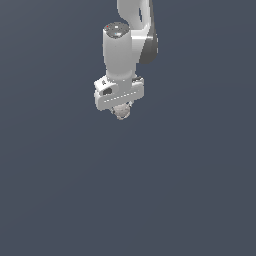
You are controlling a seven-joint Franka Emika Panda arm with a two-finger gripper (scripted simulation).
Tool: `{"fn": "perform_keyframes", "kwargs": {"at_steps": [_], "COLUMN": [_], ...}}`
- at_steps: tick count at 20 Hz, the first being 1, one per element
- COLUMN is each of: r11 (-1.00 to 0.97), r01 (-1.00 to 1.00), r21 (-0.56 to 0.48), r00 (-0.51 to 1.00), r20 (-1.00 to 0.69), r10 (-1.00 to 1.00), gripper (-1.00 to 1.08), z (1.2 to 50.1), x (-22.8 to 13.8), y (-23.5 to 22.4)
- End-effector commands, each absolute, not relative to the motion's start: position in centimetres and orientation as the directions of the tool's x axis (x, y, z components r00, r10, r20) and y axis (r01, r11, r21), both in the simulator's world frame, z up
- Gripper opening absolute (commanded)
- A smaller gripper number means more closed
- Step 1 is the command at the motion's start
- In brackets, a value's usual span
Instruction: Pick up the object and move it to a goal position.
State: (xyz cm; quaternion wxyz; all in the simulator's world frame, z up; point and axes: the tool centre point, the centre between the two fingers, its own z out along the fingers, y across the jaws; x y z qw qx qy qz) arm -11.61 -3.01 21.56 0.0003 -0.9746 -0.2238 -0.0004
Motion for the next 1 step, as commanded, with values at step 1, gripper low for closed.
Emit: {"fn": "perform_keyframes", "kwargs": {"at_steps": [1], "r11": [-0.900], "r01": [0.437], "r21": [-0.001], "r00": [0.900], "r20": [0.000], "r10": [0.437], "gripper": [-1.00], "z": [21.70], "x": [-11.76], "y": [-3.09]}}
